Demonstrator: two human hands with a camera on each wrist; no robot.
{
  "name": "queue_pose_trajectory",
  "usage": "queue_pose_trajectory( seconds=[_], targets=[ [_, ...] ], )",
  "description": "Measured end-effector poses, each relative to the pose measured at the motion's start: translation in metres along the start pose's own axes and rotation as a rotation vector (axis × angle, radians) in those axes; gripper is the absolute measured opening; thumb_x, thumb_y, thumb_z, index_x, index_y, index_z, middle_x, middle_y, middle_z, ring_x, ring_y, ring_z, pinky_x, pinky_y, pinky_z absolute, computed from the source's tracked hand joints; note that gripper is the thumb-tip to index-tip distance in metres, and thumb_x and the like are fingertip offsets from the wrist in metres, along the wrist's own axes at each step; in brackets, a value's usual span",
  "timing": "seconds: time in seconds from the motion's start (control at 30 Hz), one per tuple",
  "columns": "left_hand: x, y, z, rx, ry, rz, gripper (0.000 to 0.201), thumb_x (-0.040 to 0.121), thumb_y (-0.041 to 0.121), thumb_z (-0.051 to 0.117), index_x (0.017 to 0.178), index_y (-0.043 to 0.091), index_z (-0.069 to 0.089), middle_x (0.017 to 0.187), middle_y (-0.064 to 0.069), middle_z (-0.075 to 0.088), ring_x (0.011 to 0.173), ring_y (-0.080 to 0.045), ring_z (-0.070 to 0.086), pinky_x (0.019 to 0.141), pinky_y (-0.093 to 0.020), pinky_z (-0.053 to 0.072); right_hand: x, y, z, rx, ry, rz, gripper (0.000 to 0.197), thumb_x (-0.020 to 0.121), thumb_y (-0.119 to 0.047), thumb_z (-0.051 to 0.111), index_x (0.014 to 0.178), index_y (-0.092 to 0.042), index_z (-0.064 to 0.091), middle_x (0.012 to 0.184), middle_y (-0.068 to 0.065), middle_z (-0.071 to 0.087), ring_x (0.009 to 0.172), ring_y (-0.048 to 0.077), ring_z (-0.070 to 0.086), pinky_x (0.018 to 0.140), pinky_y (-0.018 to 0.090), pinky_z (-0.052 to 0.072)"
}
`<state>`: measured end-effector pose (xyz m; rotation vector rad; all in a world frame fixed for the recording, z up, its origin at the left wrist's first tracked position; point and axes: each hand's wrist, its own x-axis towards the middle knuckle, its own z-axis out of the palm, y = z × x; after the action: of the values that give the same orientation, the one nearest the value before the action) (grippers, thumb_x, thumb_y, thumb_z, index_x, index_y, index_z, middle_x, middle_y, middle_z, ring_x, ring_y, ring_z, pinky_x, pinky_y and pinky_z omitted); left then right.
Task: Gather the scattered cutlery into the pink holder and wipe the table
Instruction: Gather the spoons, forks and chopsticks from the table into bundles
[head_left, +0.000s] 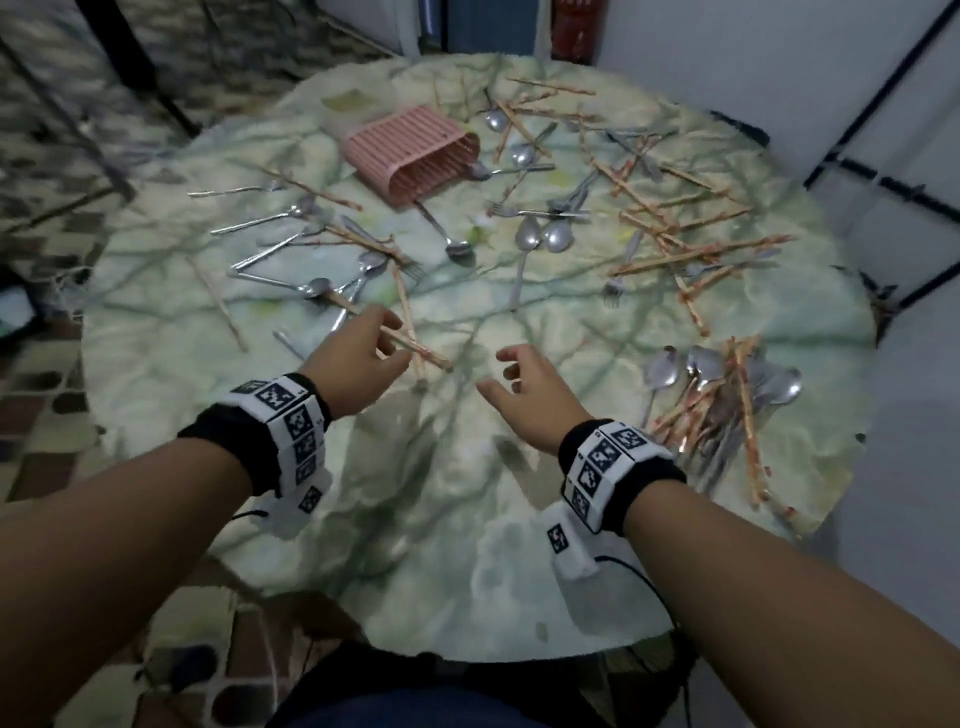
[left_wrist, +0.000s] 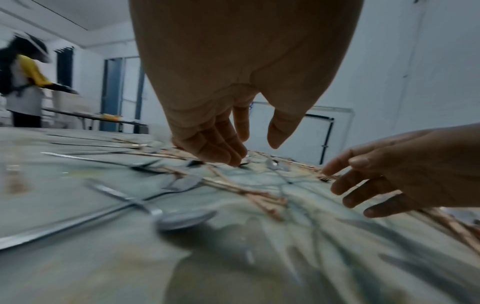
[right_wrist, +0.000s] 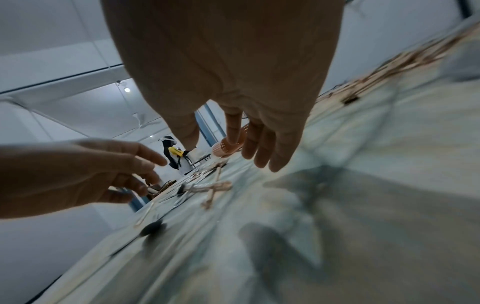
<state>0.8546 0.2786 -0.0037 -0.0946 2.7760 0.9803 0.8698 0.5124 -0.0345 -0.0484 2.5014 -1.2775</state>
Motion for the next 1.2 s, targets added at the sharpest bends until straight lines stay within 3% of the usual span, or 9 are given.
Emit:
queue_pose_trajectory(
  seconds=[0.17, 0.33, 0.53, 0.67, 0.73, 0.9, 1.03, 1.1, 1.2],
  targets=[
    [-0.025, -0.077, -0.042, 0.065, -0.009, -0.045, 0.047, 0.094, 0.034, 0.068, 0.134, 0.018, 0.050, 0.110, -0.003, 0.062, 0.090, -0.020, 0.063, 0.075, -0.032, 0.049, 0.019, -0.038, 0.052, -0.028, -0.067, -0.037, 0.055, 0.095, -0.044, 0.065, 0.139, -0.017, 0.047, 0.134, 0.007, 0.051, 0.116, 0.018, 0.055, 0.104, 0.039, 0.047],
    [-0.016, -0.128, -0.064, 0.066, -0.031, 0.011, 0.039, 0.093, 0.035, 0.069, 0.127, 0.020, 0.055, 0.107, -0.002, 0.061, 0.083, -0.016, 0.059, 0.074, -0.030, 0.044, 0.041, -0.070, 0.096, -0.169, -0.002, -0.026, 0.047, 0.095, -0.040, 0.064, 0.135, -0.019, 0.051, 0.129, 0.006, 0.053, 0.107, 0.016, 0.054, 0.099, 0.033, 0.045],
    [0.016, -0.157, -0.088, 0.206, -0.168, 0.170, 0.031, 0.094, 0.036, 0.065, 0.121, 0.021, 0.058, 0.108, 0.000, 0.057, 0.084, -0.015, 0.055, 0.078, -0.030, 0.043, 0.062, -0.107, 0.139, -0.282, 0.097, -0.001, 0.035, 0.095, -0.042, 0.063, 0.125, -0.022, 0.061, 0.119, 0.000, 0.060, 0.103, 0.015, 0.057, 0.088, 0.030, 0.043],
    [0.036, -0.160, -0.089, 0.404, -0.271, 0.241, 0.031, 0.090, 0.047, 0.066, 0.105, 0.021, 0.057, 0.103, -0.003, 0.058, 0.092, -0.024, 0.058, 0.080, -0.035, 0.047, 0.069, -0.109, 0.171, -0.541, 0.023, 0.085, 0.046, 0.088, -0.051, 0.065, 0.123, -0.022, 0.057, 0.121, 0.009, 0.058, 0.110, 0.029, 0.058, 0.095, 0.043, 0.049],
    [0.041, -0.159, -0.084, 0.494, -0.343, 0.240, 0.038, 0.087, 0.051, 0.068, 0.098, 0.018, 0.054, 0.099, -0.005, 0.058, 0.090, -0.027, 0.058, 0.077, -0.038, 0.049, 0.068, -0.108, 0.179, -0.578, 0.031, 0.136, 0.041, 0.090, -0.047, 0.064, 0.118, -0.019, 0.056, 0.119, 0.010, 0.058, 0.109, 0.032, 0.058, 0.092, 0.042, 0.049],
    [0.049, -0.160, -0.075, 0.456, -0.350, 0.234, 0.016, 0.095, 0.031, 0.062, 0.099, 0.016, 0.057, 0.106, -0.010, 0.064, 0.101, -0.031, 0.059, 0.082, -0.038, 0.049, 0.074, -0.101, 0.166, -0.290, 0.144, 0.095, 0.009, 0.090, -0.025, 0.065, 0.086, -0.023, 0.057, 0.087, -0.004, 0.064, 0.088, 0.020, 0.062, 0.074, 0.030, 0.044],
    [0.052, -0.156, -0.076, 0.412, -0.305, 0.180, 0.012, 0.094, 0.022, 0.062, 0.104, 0.015, 0.062, 0.107, -0.009, 0.067, 0.102, -0.030, 0.061, 0.084, -0.037, 0.050, 0.078, -0.113, 0.143, 0.124, 0.375, -0.050, 0.011, 0.093, -0.023, 0.070, 0.094, -0.018, 0.061, 0.086, -0.011, 0.066, 0.071, -0.003, 0.059, 0.063, 0.014, 0.044],
    [0.052, -0.152, -0.077, 0.410, -0.275, 0.128, 0.019, 0.092, 0.023, 0.063, 0.109, 0.016, 0.060, 0.109, -0.007, 0.065, 0.102, -0.029, 0.061, 0.085, -0.038, 0.051, 0.086, -0.123, 0.136, 0.301, 0.448, -0.097, 0.016, 0.092, -0.029, 0.071, 0.096, -0.018, 0.060, 0.086, -0.008, 0.068, 0.072, -0.002, 0.061, 0.072, 0.020, 0.052],
    [0.056, -0.144, -0.080, 0.420, -0.259, 0.048, 0.024, 0.088, 0.021, 0.064, 0.112, 0.020, 0.062, 0.113, -0.005, 0.065, 0.104, -0.027, 0.062, 0.086, -0.037, 0.053, 0.097, -0.140, 0.129, 0.567, 0.487, -0.127, 0.010, 0.097, -0.023, 0.064, 0.096, -0.025, 0.054, 0.092, 0.001, 0.075, 0.089, 0.016, 0.073, 0.090, 0.044, 0.059]
  ],
)
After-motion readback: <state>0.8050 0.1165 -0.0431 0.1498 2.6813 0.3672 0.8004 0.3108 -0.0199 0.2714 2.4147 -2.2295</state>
